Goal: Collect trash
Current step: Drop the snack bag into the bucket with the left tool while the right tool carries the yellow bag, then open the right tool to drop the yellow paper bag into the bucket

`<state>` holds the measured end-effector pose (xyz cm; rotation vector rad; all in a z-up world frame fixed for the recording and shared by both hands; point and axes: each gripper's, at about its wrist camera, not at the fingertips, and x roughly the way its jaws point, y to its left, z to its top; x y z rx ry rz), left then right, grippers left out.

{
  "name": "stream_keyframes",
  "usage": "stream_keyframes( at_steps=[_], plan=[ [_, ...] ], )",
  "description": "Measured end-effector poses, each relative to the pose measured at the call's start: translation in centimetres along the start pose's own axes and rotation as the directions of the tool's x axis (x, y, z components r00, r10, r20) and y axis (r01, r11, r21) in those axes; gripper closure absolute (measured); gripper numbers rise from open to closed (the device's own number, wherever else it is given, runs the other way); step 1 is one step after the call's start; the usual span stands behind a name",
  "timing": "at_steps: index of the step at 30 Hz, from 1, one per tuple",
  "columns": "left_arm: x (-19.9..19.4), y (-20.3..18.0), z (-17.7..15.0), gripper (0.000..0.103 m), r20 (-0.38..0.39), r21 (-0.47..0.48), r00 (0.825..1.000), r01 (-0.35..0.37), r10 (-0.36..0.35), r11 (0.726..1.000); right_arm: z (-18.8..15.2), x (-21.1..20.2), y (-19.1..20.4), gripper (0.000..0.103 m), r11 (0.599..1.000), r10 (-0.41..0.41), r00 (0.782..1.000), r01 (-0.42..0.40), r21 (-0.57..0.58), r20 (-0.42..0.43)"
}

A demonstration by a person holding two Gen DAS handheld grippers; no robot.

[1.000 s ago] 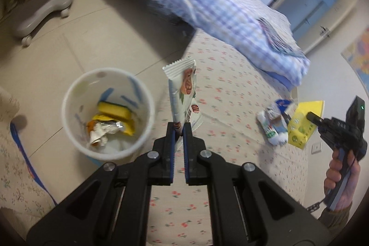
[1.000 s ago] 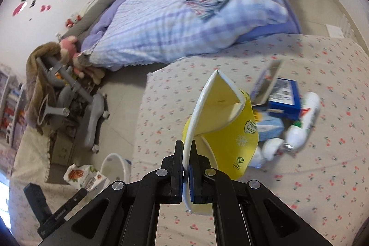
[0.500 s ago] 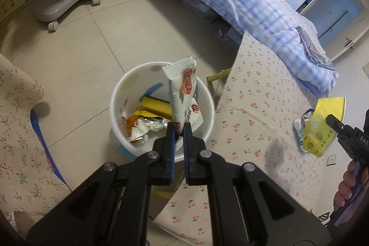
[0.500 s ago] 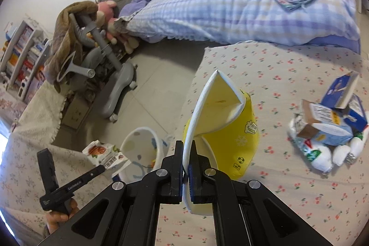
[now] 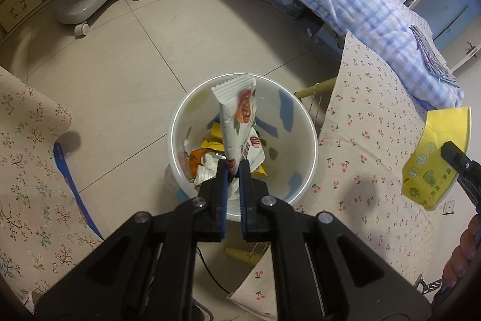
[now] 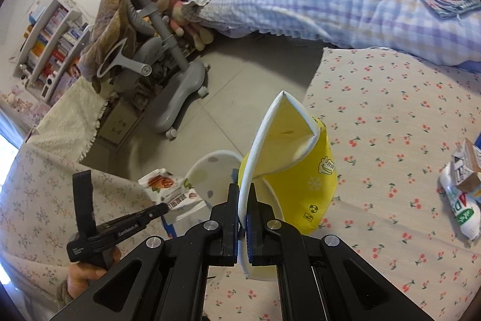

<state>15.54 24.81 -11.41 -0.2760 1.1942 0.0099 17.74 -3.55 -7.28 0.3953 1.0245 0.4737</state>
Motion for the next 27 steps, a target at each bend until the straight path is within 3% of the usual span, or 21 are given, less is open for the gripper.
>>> stream_keyframes(
  at_steps=[6, 14, 22, 25, 27],
  plan=[
    [0.9, 0.6, 0.4, 0.094, -0.032, -0.021, 0.999, -0.011, 0.011, 1.000, 0.3, 2.5, 2.6, 0.099, 0.999, 0.026, 0.999, -0.027, -0.017, -0.022],
    [0.2, 1.1, 0.4, 0.093, -0.032, -0.054, 0.999, 0.025, -0.027, 0.998, 0.7, 6.2, 7.1, 0.099, 0.995, 0.072, 0.996, -0.074, -0.063, -0.046],
    [-1.1, 2.4, 0.5, 0.093, -0.022, -0.136, 0.997, 0.077, -0.080, 0.988, 0.2, 10.6, 10.8, 0.098, 0.989, 0.044, 0.995, -0.056, -0.136, -0.092],
    [-1.5, 3.0, 0.6, 0.093, -0.005, -0.164, 0.996, 0.084, -0.086, 0.983, 0.1, 12.3, 11.5, 0.097, 0.988, 0.037, 0.993, -0.053, -0.146, -0.111],
    [-1.7, 3.3, 0.7, 0.093, 0.006, -0.173, 0.997, 0.079, -0.079, 0.982, -0.1, 13.5, 11.5, 0.087, 0.989, 0.013, 0.991, -0.032, -0.145, -0.134]
  ],
)
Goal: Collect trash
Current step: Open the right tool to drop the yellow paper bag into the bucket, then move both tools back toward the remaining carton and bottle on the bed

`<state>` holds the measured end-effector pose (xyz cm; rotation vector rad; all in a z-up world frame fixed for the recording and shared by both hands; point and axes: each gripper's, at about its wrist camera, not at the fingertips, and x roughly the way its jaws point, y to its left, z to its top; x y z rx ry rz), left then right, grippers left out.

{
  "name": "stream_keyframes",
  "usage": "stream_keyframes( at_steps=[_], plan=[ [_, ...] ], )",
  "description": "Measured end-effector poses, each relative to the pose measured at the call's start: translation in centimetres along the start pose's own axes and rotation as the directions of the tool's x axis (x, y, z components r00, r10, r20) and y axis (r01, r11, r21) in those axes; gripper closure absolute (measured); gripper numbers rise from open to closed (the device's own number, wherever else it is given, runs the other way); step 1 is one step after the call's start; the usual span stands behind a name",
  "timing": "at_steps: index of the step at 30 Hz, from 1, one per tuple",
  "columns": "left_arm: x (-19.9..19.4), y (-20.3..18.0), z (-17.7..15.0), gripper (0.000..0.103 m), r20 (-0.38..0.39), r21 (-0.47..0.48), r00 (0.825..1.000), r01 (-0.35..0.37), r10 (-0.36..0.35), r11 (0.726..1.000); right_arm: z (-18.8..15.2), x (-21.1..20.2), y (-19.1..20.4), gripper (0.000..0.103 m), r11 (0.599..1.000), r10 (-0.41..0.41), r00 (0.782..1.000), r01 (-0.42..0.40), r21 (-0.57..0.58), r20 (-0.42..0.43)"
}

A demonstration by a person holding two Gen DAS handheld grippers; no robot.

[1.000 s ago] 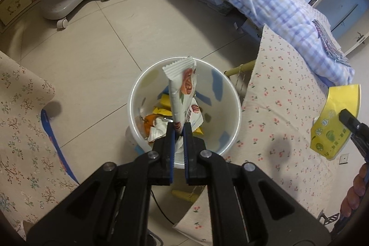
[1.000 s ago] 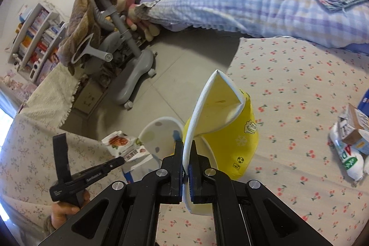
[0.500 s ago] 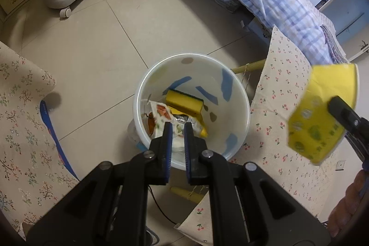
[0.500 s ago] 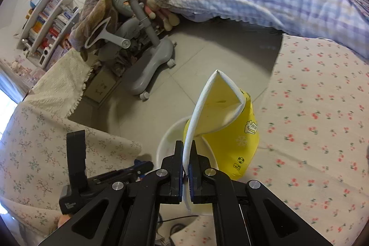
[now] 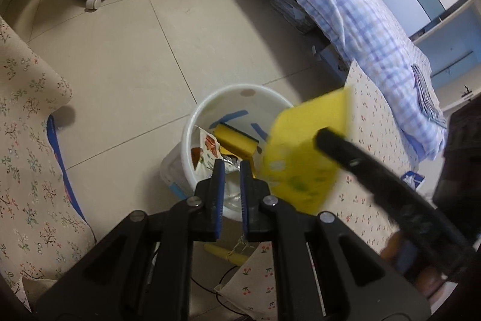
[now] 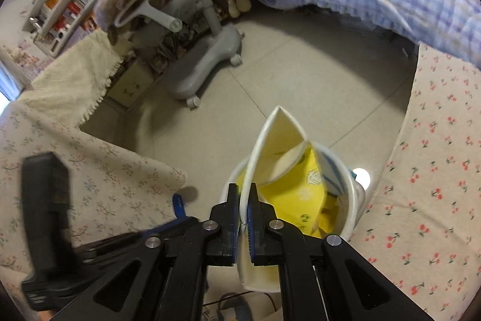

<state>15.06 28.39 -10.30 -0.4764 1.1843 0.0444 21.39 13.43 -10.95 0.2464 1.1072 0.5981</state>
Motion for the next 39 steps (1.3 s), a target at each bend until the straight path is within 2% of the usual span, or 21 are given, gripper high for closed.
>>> stream_keyframes(
  at_steps=[2, 4, 9, 18, 25, 32, 35, 39],
  plan=[
    [-0.1, 0.0, 0.1, 0.093, 0.002, -0.003, 1.000, 0.004, -0.004, 1.000, -0.2, 0.9, -0.2, 0.071, 0.998, -0.064, 0.998, 0.064, -0.002, -0.022],
    [0.0, -0.2, 0.0, 0.093, -0.001, 0.004, 1.000, 0.013, -0.013, 1.000, -0.2, 1.1, -0.6, 0.064, 0.997, -0.079, 0.996, 0.080, 0.004, -0.026],
    [-0.1, -0.7, -0.2, 0.093, 0.002, 0.030, 1.000, 0.013, -0.013, 0.999, 0.1, -0.2, -1.5, 0.061, 0.996, -0.076, 0.997, 0.076, 0.038, -0.003],
    [-0.4, -1.7, -1.0, 0.093, 0.013, 0.062, 1.000, 0.002, -0.003, 0.998, -0.5, -3.3, -1.3, 0.054, 0.996, -0.088, 0.995, 0.088, -0.002, 0.041],
    [-0.7, -3.3, -1.8, 0.093, 0.021, 0.090, 1.000, -0.001, -0.001, 0.996, -1.3, -6.5, -2.3, 0.051, 0.995, -0.102, 0.992, 0.102, 0.014, 0.077],
    [-1.1, -6.8, -3.2, 0.093, 0.027, 0.133, 0.999, 0.037, -0.040, 0.990, -2.1, -10.8, -2.8, 0.045, 0.993, -0.118, 0.985, 0.120, -0.002, 0.129],
    [-1.1, -9.1, -3.9, 0.093, 0.022, 0.158, 0.997, 0.064, -0.068, 0.985, -2.5, -13.4, -3.8, 0.041, 0.987, -0.157, 0.975, 0.159, 0.001, 0.160],
    [-0.9, -12.7, -5.4, 0.093, -0.006, 0.178, 0.990, 0.136, -0.138, 0.975, -3.1, -16.8, -6.3, 0.037, 0.975, -0.224, 0.956, 0.219, 0.047, 0.187]
  ],
)
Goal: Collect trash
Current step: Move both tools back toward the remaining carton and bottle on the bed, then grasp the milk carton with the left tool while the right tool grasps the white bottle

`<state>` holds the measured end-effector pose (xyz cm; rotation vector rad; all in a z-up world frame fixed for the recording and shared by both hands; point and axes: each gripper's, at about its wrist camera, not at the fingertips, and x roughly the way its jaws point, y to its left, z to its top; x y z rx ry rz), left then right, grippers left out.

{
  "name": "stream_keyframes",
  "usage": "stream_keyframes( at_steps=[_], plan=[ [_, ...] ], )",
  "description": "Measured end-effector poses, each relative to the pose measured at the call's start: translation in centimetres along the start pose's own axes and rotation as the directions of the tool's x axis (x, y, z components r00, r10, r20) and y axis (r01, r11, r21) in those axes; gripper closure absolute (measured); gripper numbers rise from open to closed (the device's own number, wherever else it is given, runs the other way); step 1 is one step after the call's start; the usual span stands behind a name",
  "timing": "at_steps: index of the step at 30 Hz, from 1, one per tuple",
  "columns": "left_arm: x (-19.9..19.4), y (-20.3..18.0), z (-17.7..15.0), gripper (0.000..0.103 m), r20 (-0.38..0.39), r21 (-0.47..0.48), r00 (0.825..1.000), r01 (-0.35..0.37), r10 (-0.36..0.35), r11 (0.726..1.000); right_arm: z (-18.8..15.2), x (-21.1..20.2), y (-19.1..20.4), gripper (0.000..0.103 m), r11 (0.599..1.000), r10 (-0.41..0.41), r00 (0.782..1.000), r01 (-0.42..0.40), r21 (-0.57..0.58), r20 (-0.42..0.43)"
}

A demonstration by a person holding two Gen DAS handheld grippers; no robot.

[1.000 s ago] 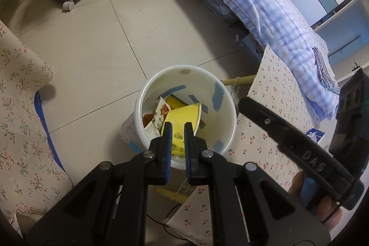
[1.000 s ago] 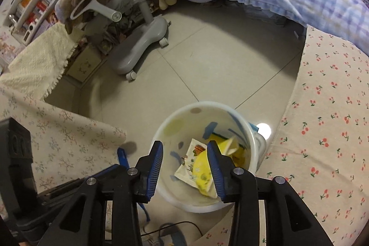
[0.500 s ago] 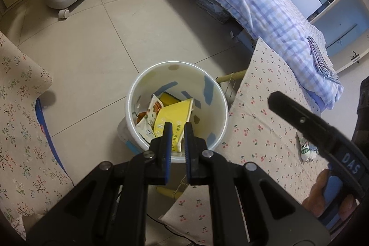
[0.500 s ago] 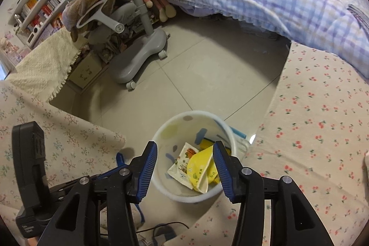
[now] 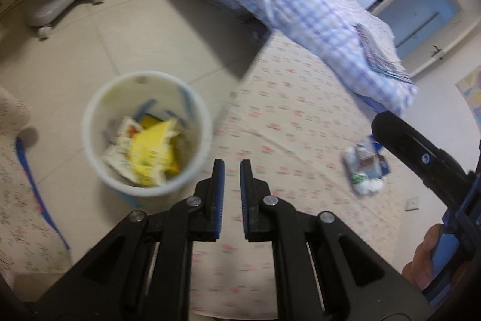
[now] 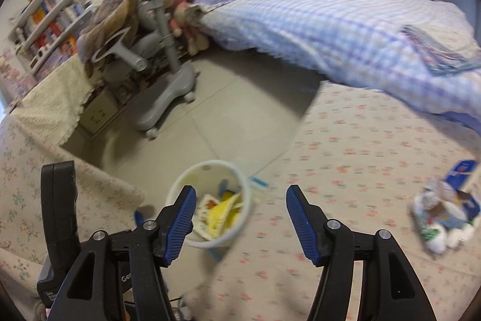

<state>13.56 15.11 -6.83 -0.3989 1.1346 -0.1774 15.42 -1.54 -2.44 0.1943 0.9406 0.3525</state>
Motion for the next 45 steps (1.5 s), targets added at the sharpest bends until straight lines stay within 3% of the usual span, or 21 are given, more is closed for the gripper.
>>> stream_keyframes(
  at_steps=[3, 6, 10, 13, 18, 20, 22, 26, 29, 38, 45],
  plan=[
    [0.5, -3.1, -0.8, 0.091, -0.010, 0.032, 0.999, 0.042, -0.042, 0.999, 0.0, -2.5, -2.8, 0.035, 0.997, -0.067, 0.997, 0.066, 0.027, 0.032],
    [1.2, -5.8, -1.5, 0.082, -0.018, 0.052, 0.997, 0.071, -0.070, 0.996, 0.4, -5.4, -6.2, 0.032, 0.991, -0.114, 0.991, 0.108, 0.074, 0.072],
    [2.9, -8.8, -2.3, 0.082, -0.049, 0.062, 0.993, 0.109, -0.106, 0.992, 0.5, -8.6, -11.8, 0.026, 0.973, -0.187, 0.977, 0.168, 0.160, 0.107],
    [5.0, -10.8, -2.6, 0.082, -0.098, 0.051, 0.986, 0.140, -0.134, 0.989, 0.0, -10.8, -16.5, 0.026, 0.942, -0.259, 0.959, 0.225, 0.250, 0.113],
    [8.0, -15.0, -3.5, 0.081, -0.144, 0.040, 0.971, 0.197, -0.190, 0.980, -1.5, -13.2, -23.1, 0.026, 0.883, -0.307, 0.948, 0.249, 0.399, 0.088],
    [8.9, -16.9, -3.7, 0.071, -0.153, 0.059, 0.968, 0.212, -0.201, 0.975, -2.1, -13.8, -25.2, 0.026, 0.854, -0.327, 0.943, 0.264, 0.448, 0.068],
    [9.6, -18.2, -3.8, 0.059, -0.151, 0.053, 0.964, 0.229, -0.219, 0.972, -2.7, -14.4, -26.9, 0.026, 0.827, -0.331, 0.942, 0.262, 0.497, 0.054],
    [11.9, -20.9, -3.9, 0.059, -0.173, 0.019, 0.950, 0.267, -0.260, 0.963, -3.7, -14.8, -29.8, 0.026, 0.786, -0.298, 0.954, 0.224, 0.576, 0.035],
    [13.6, -22.2, -4.0, 0.059, -0.190, 0.018, 0.951, 0.253, -0.245, 0.967, -4.3, -14.6, -31.0, 0.026, 0.769, -0.272, 0.962, 0.204, 0.605, 0.021],
    [17.4, -22.7, -2.7, 0.059, -0.170, -0.092, 0.946, 0.263, -0.276, 0.960, -6.6, -14.5, -35.2, 0.025, 0.699, -0.231, 0.973, 0.175, 0.694, -0.013],
    [18.6, -22.5, -2.3, 0.059, -0.173, -0.128, 0.945, 0.259, -0.279, 0.957, -7.4, -12.5, -37.5, 0.025, 0.651, -0.172, 0.985, 0.138, 0.746, -0.033]
  ],
)
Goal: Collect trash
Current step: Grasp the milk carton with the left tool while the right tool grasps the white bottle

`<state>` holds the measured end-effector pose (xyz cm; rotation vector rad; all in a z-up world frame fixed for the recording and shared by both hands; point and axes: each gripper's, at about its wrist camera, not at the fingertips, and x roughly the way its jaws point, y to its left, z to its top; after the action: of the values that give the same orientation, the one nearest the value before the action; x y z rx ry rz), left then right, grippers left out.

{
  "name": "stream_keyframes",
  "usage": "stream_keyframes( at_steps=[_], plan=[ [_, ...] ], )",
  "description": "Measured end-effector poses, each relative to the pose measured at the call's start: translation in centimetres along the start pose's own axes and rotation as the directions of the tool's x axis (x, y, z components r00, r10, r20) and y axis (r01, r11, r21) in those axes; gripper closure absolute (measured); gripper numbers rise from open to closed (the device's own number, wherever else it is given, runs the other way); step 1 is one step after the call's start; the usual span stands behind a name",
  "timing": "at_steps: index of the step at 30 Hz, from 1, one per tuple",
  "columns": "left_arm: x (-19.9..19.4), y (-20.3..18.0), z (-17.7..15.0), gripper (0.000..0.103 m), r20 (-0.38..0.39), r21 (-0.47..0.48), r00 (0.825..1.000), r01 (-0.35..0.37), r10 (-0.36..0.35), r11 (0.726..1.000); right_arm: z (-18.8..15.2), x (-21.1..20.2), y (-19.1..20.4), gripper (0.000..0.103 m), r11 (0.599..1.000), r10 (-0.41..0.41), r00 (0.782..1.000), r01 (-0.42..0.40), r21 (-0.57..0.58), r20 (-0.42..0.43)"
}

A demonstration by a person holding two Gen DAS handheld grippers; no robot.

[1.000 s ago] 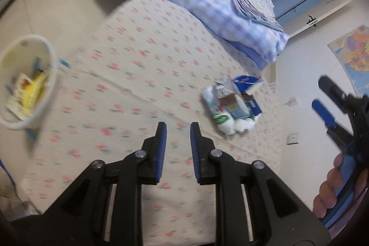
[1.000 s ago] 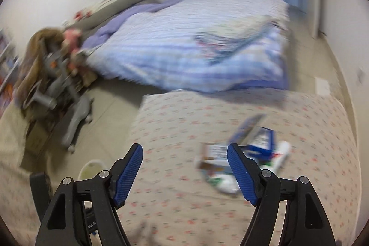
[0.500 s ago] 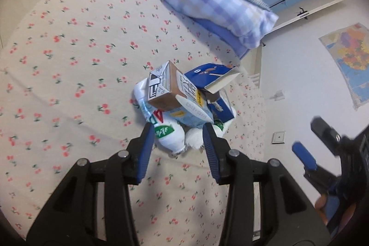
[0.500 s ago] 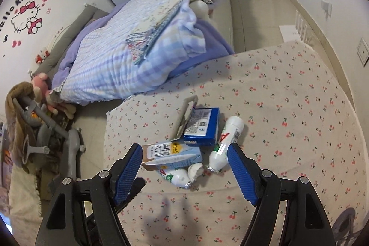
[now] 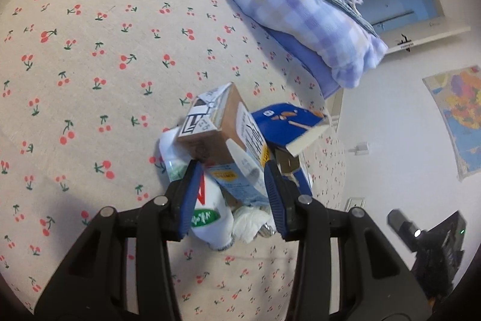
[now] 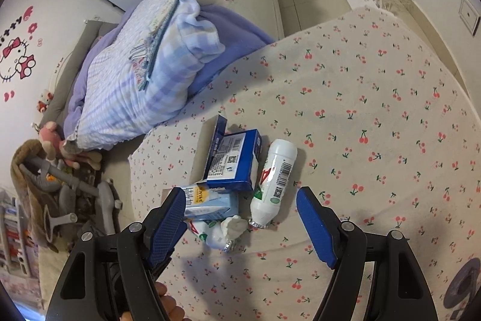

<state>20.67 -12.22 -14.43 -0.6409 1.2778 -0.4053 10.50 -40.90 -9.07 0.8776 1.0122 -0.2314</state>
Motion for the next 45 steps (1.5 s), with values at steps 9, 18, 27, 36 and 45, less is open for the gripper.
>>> stream_keyframes(
  at_steps=[9, 18, 27, 36, 45],
  plan=[
    [1.9, -1.2, 1.6, 0.055, -0.005, 0.044, 1.000, -0.010, 0.010, 0.999, 0.6, 3.0, -1.5, 0.025, 0.998, -0.045, 0.998, 0.047, 0.038, -0.041],
    [4.7, -1.9, 2.4, 0.051, -0.028, 0.061, 0.996, -0.079, 0.081, 0.995, 0.9, 4.4, -1.9, 0.025, 0.996, -0.068, 0.995, 0.071, 0.051, -0.068],
    [5.8, -3.0, 2.6, 0.035, 0.000, 0.110, 0.993, -0.117, 0.118, 0.987, 1.2, 6.2, -3.7, 0.025, 0.990, -0.097, 0.990, 0.106, 0.089, -0.102],
    [6.8, -4.3, 1.9, 0.038, 0.031, 0.239, 0.975, -0.221, 0.220, 0.945, 0.3, 8.5, -3.9, 0.025, 0.987, -0.123, 0.979, 0.137, 0.078, -0.162],
    [6.0, -4.6, 1.8, 0.040, 0.027, 0.276, 0.963, -0.264, 0.268, 0.924, 0.2, 8.5, -4.0, 0.026, 0.988, -0.108, 0.982, 0.124, 0.096, -0.158]
  ],
)
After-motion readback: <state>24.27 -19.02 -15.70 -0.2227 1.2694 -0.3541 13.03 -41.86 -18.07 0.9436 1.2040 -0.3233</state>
